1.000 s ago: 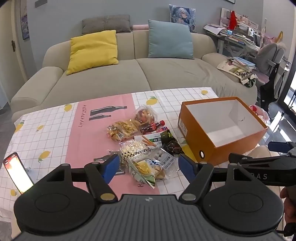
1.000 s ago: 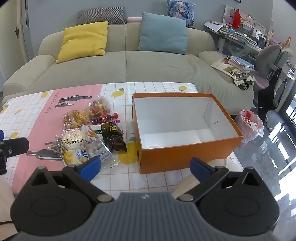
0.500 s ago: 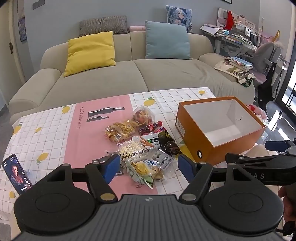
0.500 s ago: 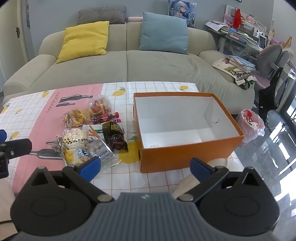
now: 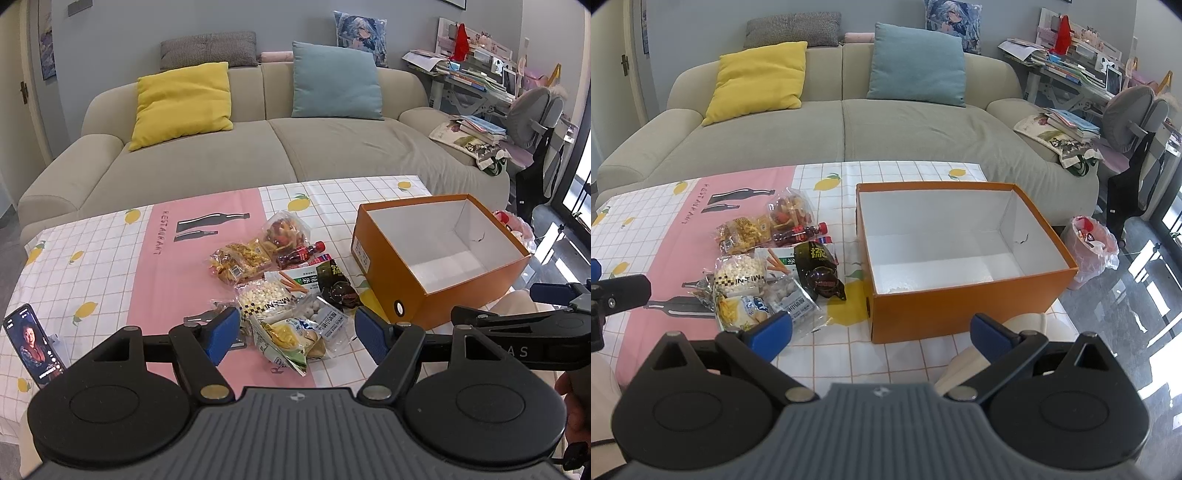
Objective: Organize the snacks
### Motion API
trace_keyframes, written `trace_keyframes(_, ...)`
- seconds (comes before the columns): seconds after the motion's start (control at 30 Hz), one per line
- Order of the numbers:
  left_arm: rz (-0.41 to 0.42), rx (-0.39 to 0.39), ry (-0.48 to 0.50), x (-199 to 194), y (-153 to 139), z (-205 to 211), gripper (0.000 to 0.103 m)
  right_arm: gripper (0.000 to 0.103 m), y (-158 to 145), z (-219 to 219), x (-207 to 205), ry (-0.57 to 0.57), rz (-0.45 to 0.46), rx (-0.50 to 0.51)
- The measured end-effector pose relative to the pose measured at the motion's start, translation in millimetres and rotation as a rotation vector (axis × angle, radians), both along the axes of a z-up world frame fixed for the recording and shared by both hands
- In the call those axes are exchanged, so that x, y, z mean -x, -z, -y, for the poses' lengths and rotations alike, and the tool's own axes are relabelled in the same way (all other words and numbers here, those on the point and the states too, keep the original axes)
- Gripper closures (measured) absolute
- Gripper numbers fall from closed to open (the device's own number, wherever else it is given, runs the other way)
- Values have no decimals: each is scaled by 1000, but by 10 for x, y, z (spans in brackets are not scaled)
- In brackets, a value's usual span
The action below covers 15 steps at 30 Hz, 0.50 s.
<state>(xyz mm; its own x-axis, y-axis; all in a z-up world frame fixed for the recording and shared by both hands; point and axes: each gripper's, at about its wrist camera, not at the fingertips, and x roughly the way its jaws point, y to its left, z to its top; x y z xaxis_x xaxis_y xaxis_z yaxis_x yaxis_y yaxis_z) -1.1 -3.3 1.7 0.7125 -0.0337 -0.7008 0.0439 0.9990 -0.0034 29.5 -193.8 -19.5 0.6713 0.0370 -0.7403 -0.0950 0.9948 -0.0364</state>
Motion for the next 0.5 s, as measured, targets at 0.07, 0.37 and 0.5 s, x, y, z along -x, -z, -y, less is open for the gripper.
trace_keyframes(0.07,0,-1,1,0,1,0,19,3,-7,-6,5,-2,4,4)
trace_keyframes(0.37,0,0,2,-1,-2,-7,19,3,-4,-14,13,-3,6,6)
trace_keyframes(0.5,-1,1,0,2,0,-6,19,3,-5,-13,12,-5,5,7)
